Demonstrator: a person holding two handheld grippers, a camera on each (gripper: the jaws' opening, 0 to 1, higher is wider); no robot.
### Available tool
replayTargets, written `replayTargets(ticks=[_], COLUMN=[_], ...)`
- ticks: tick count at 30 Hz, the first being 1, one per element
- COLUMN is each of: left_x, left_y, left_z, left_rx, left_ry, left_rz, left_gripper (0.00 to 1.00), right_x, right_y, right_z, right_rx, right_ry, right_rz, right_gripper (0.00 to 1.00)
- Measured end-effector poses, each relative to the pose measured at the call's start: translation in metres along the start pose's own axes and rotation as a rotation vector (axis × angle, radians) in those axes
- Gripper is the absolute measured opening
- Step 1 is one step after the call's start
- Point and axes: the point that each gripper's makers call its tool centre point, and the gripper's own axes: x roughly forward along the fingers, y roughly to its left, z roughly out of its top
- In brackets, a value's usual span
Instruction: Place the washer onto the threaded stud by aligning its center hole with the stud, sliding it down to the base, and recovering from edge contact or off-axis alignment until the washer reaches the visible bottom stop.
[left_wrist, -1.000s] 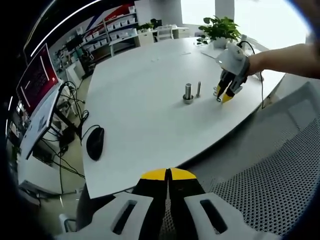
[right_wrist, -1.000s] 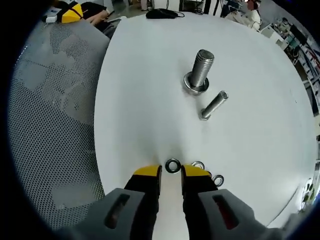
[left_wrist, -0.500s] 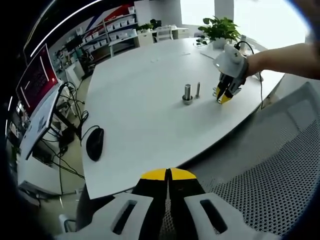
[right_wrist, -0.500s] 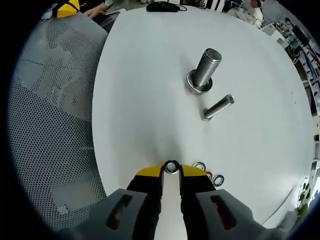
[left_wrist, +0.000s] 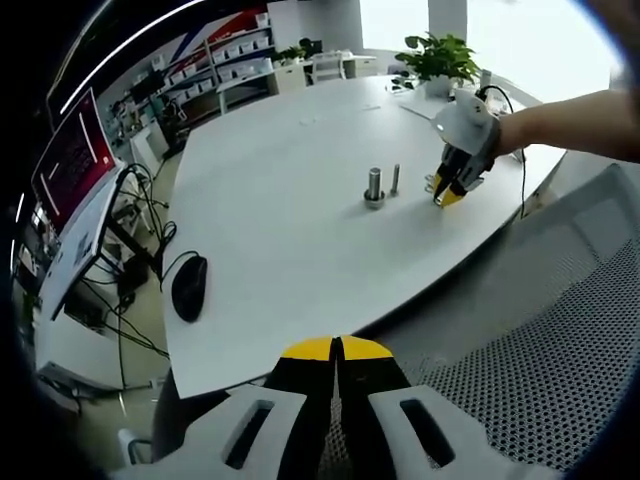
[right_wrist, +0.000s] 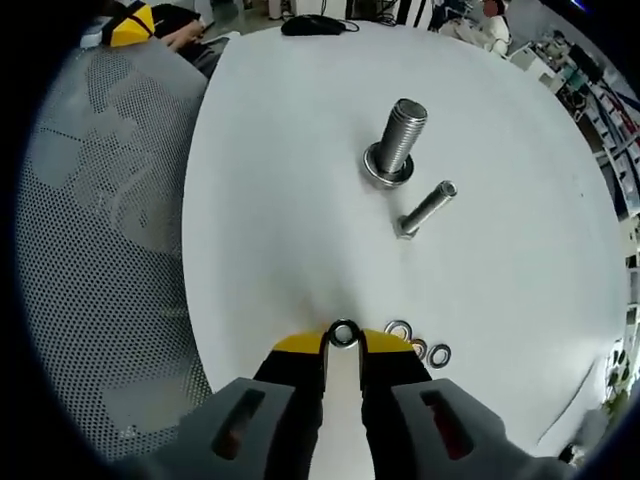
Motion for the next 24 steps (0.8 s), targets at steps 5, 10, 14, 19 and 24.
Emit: replayTargets(ticks=[5, 10, 14, 19, 24], left_x=[0.000, -0.001, -0.002, -0.002, -0.002], left_y=[0.000, 0.000, 0.000, 0.000, 0.000], left_z=[0.001, 0.001, 0.001, 0.002, 0.003], left_rx=[0.000, 0.002, 0.000, 0.002, 0.004], left_ry=[-0.005, -0.012, -0.018, -0.022, -0.028], left_rz=[0.001, 0.002, 0.004, 0.002, 0.000], left_gripper=[0.00, 0.00, 0.00, 0.00, 0.00], right_x=[0.000, 0.000, 0.001, 0.000, -0.002], right_y=[0.001, 0.002, 0.003, 0.011, 0.012], right_z=[0.001, 0.002, 0.002, 0.002, 0.002], right_rx=[0.037, 0.043, 0.051, 0.061, 0.090], right_ry=[-0.019, -0.005, 0.003, 0.015, 0.013], right_rz=[-0.013, -0.011, -0.004, 0.025, 0.039], right_gripper=[0.15, 0.15, 0.15, 0.14, 0.14])
